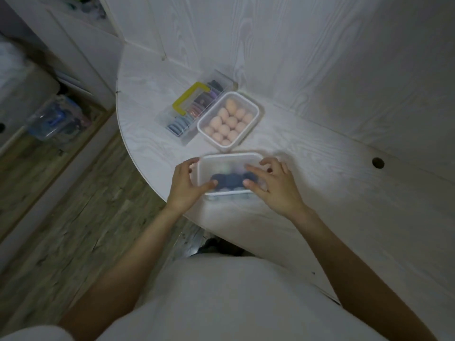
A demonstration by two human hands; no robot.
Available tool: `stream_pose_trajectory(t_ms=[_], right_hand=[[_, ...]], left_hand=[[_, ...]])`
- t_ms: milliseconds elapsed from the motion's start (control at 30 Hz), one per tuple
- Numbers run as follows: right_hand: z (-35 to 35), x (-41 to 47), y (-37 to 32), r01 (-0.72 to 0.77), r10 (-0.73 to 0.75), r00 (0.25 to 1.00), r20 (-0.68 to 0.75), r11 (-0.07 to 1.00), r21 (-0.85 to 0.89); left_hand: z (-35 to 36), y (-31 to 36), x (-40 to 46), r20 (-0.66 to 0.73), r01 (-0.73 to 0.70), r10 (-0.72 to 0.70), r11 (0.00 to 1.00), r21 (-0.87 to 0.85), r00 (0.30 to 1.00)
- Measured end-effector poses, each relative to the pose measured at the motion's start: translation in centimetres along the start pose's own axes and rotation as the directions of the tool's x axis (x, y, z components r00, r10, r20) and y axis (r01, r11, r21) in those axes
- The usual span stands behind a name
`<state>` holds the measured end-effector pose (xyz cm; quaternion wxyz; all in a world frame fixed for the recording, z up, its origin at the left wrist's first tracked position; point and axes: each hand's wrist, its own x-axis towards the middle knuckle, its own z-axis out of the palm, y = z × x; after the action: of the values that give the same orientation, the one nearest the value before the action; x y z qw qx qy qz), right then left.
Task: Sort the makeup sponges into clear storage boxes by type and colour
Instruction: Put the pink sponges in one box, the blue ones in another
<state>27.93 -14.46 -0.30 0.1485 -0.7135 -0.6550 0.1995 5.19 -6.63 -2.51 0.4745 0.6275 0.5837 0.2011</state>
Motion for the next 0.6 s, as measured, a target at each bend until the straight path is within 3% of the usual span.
stream_pose_trajectory(t_ms=[67, 167, 333, 600], right_hand=[[1.2, -0.5, 0.3, 0.089, -0.082, 0.995, 0.047, 0.98, -0.176], [1.9, -0.1, 0.5, 0.197, -0.159, 0.976, 0.148, 0.934, -0.298], [2.7, 1.0, -0.1, 0.167, -0.093, 0.969, 0.231, 0.93, -0.329], [3.0, 1.3, -0.9, 0.117, -0.059, 0.983, 0.172, 0.93, -0.348]], left_hand=[[0.5, -1.3, 0.0, 0.06, 0.076, -0.075, 0.997, -0.014, 0.995], [0.9, -1.9, 0.1, 0.14, 0.081, -0.075, 0.996, -0.042, 0.987], [0.7, -1.3, 0.3, 0.164, 0.046, -0.032, 0.996, -0.08, 0.986], [0.4, -2.1, 1.0, 0.182, 0.019, -0.01, 0.999, -0.049, 0.983]])
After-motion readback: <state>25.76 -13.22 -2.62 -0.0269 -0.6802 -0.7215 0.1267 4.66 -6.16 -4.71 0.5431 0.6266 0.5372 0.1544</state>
